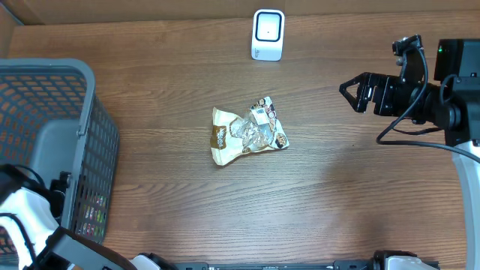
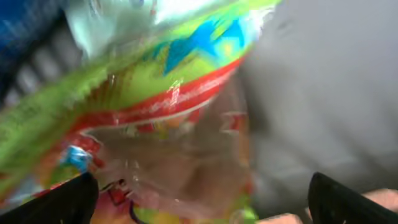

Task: Scan the item barcode
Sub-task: 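Reach the left gripper into the basket and grasp the Haribo bag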

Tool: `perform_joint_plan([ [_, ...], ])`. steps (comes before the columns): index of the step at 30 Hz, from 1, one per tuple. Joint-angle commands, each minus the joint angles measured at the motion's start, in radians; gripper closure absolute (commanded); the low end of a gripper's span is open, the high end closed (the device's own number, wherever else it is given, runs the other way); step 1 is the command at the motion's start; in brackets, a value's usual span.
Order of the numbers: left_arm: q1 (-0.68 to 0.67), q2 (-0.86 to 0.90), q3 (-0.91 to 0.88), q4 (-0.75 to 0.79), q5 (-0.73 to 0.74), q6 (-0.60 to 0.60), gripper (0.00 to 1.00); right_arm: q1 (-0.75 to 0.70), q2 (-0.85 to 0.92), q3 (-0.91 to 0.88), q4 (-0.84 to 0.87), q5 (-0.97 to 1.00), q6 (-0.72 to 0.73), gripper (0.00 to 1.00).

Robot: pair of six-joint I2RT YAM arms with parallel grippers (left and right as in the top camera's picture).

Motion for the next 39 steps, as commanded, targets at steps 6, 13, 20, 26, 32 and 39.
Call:
perform_joint_plan([
  [6,-0.002,0.001,-0.180,0.191,-0.044,0.000,0.16,0.004,0.039,0.023,-0.013,-0.002,-0.006,0.00],
  [13,-0.002,0.001,-0.092,0.121,0.058,0.000,0.96,0.004,0.040,0.023,-0.011,-0.001,-0.006,0.00],
  [20,-0.002,0.001,0.232,-0.124,0.089,0.000,0.96,0.004,0.040,0.023,-0.012,-0.002,-0.006,0.00],
  [26,-0.002,0.001,0.420,-0.259,0.091,0.000,0.96,0.004,0.040,0.023,-0.012,-0.001,-0.006,0.00],
  [32,-0.002,-0.001,0.515,-0.323,0.208,0.025,0.96,0.004,0.040,0.023,-0.012,-0.001,-0.006,0.00],
  [39,-0.022,-0.001,0.745,-0.493,0.271,0.127,0.96,0.004,0.040,0.023,-0.011,-0.001,-0.006,0.00],
])
